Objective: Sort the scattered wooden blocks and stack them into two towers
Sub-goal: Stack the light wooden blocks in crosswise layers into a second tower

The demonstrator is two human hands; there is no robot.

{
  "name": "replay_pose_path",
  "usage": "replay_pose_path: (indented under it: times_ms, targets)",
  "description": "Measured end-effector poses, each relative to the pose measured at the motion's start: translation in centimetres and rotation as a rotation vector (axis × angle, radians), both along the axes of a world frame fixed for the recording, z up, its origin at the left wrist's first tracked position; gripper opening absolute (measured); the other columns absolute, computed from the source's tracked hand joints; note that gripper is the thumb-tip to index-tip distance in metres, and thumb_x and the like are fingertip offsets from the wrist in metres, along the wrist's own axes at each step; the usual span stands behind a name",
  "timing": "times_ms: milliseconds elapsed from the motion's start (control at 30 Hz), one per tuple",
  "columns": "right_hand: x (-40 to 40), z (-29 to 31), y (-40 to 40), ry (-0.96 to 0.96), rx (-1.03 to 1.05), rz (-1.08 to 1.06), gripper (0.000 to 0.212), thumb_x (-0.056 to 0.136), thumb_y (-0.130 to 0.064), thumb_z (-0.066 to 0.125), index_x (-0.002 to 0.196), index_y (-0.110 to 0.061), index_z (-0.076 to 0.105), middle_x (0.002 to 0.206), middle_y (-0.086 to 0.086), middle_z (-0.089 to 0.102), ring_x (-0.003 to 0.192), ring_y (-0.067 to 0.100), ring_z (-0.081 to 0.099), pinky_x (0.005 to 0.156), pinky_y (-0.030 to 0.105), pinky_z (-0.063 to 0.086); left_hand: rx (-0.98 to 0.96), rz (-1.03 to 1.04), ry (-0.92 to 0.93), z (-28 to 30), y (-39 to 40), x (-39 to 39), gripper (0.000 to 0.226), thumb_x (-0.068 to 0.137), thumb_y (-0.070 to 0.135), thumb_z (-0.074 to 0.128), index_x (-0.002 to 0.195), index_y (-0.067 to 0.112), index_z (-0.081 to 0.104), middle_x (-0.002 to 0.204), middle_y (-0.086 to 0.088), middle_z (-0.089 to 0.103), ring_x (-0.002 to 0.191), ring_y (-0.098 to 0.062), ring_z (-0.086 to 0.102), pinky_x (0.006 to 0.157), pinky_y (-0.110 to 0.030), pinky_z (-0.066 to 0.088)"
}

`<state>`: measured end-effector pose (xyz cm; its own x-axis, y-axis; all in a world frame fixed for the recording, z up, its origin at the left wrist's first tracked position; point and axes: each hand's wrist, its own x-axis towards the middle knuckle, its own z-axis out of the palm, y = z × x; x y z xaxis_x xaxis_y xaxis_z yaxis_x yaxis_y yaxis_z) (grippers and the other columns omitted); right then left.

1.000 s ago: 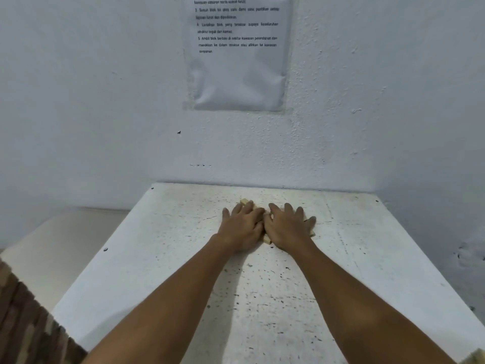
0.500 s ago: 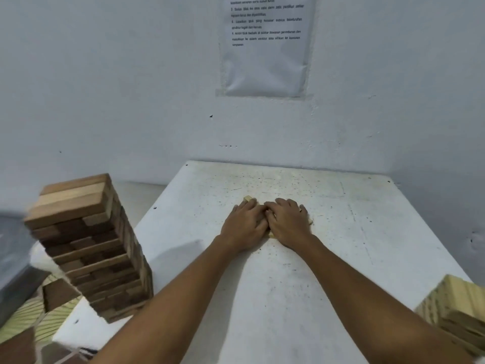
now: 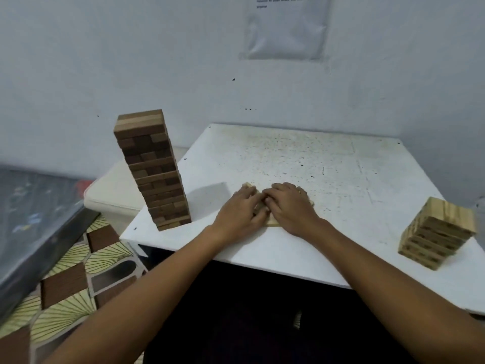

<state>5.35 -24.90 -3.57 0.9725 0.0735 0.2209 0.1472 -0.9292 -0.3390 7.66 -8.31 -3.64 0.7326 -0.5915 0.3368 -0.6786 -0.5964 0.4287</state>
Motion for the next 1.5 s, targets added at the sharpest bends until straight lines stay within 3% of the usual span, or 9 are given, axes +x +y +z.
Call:
replay_pose_path:
  times_ms: [300, 400, 533, 667, 733, 867, 1000, 1233, 1500]
  targets:
    - [-2.9, -0.6, 0.4, 0.021, 0.057, 0.104, 0.057, 0.09, -0.049, 0.016, 0.128, -0.028, 0.054, 0.127, -0.007, 0.055, 0.122, 0.016, 0.045, 0.108, 0.052, 0.029, -0.015, -0.012, -0.03, 0.6, 3.1, -3.1, 0.051, 0.092, 0.043, 0.037, 0.115, 0.01, 0.069, 0.121, -0.005, 0.063, 0.118, -0.01, 0.044, 0.093, -0.024, 0.038]
    - [-2.7, -0.1, 0.3, 0.02, 0.098, 0.109, 0.043, 0.097, -0.036, 0.028, 0.135, -0.029, 0.047, 0.131, -0.007, 0.053, 0.124, 0.015, 0.045, 0.11, 0.055, 0.026, 0.003, 0.055, -0.045, 0.5, 3.1, -2.2, 0.056, 0.089, 0.05, 0.033, 0.105, 0.014, 0.073, 0.116, 0.0, 0.068, 0.118, -0.015, 0.055, 0.093, -0.034, 0.048]
    - [-1.8, 1.2, 0.5, 0.06, 0.136, 0.082, 0.045, 0.104, -0.03, 0.033, 0.148, -0.026, 0.033, 0.145, -0.003, 0.047, 0.139, 0.016, 0.033, 0.118, 0.055, 0.005, 0.04, 0.094, -0.165, 0.5, 2.4, -1.1, 0.048, 0.091, 0.044, 0.039, 0.089, 0.011, 0.073, 0.096, -0.002, 0.072, 0.098, -0.021, 0.062, 0.078, -0.039, 0.052]
    - [-0.9, 1.7, 0.2, 0.016, 0.17, 0.05, 0.042, 0.105, -0.029, 0.03, 0.145, -0.024, 0.039, 0.151, 0.001, 0.04, 0.146, 0.022, 0.02, 0.118, 0.053, -0.002, 0.006, 0.078, -0.303, 1.1, 1.8, -1.4, 0.039, 0.092, 0.041, 0.05, 0.092, 0.009, 0.073, 0.097, -0.006, 0.072, 0.096, -0.026, 0.063, 0.079, -0.042, 0.052]
    - [-1.2, 1.9, -0.5, -0.041, 0.316, 0.03, 0.04, 0.104, -0.022, 0.033, 0.142, -0.021, 0.044, 0.149, 0.0, 0.043, 0.145, 0.019, 0.025, 0.12, 0.048, 0.004, 0.043, 0.015, -0.291, 1.2, 1.8, -2.5, 0.051, 0.09, 0.053, 0.05, 0.109, 0.01, 0.07, 0.116, -0.008, 0.068, 0.113, -0.029, 0.058, 0.095, -0.041, 0.049]
    - [-2.8, 1.9, -2.5, 0.041, 0.332, 0.043, 0.045, 0.101, -0.012, 0.035, 0.145, -0.02, 0.042, 0.155, 0.002, 0.034, 0.145, 0.016, 0.025, 0.119, 0.039, 0.021, 0.29, 0.014, -0.047, 0.4, 1.7, -4.1, 0.075, 0.084, 0.072, 0.025, 0.144, 0.03, 0.041, 0.158, -0.002, 0.028, 0.148, -0.025, 0.014, 0.119, -0.047, 0.014]
    - [-4.9, 1.5, -3.9, 0.094, 0.127, 0.032, 0.044, 0.103, -0.02, 0.036, 0.146, -0.024, 0.041, 0.159, -0.004, 0.025, 0.145, 0.013, 0.022, 0.116, 0.03, 0.02, 0.256, 0.047, -0.021, 0.3, 1.7, -3.8, 0.067, 0.087, 0.064, 0.019, 0.144, 0.036, 0.041, 0.156, -0.001, 0.031, 0.147, -0.022, 0.014, 0.119, -0.046, 0.01]
    - [-6.8, 1.9, -5.0, 0.074, 0.131, -0.013, 0.043, 0.099, -0.015, 0.044, 0.141, -0.024, 0.049, 0.155, -0.006, 0.033, 0.141, 0.015, 0.032, 0.11, 0.032, 0.034, 0.211, 0.12, -0.068, 0.5, 0.5, -3.0, 0.066, 0.08, 0.053, 0.026, 0.134, 0.026, 0.053, 0.148, -0.004, 0.042, 0.144, -0.03, 0.025, 0.116, -0.051, 0.013]
    - [-7.0, 1.8, -6.1, 0.004, 0.137, -0.018, 0.027, 0.09, -0.016, 0.057, 0.115, -0.023, 0.065, 0.119, -0.008, 0.057, 0.111, 0.018, 0.049, 0.089, 0.033, 0.045, 0.148, -0.135, -0.171, 0.5, -3.5, -4.0, 0.036, 0.085, 0.039, 0.052, 0.115, 0.024, 0.063, 0.133, 0.007, 0.055, 0.139, -0.022, 0.036, 0.113, -0.058, 0.023]
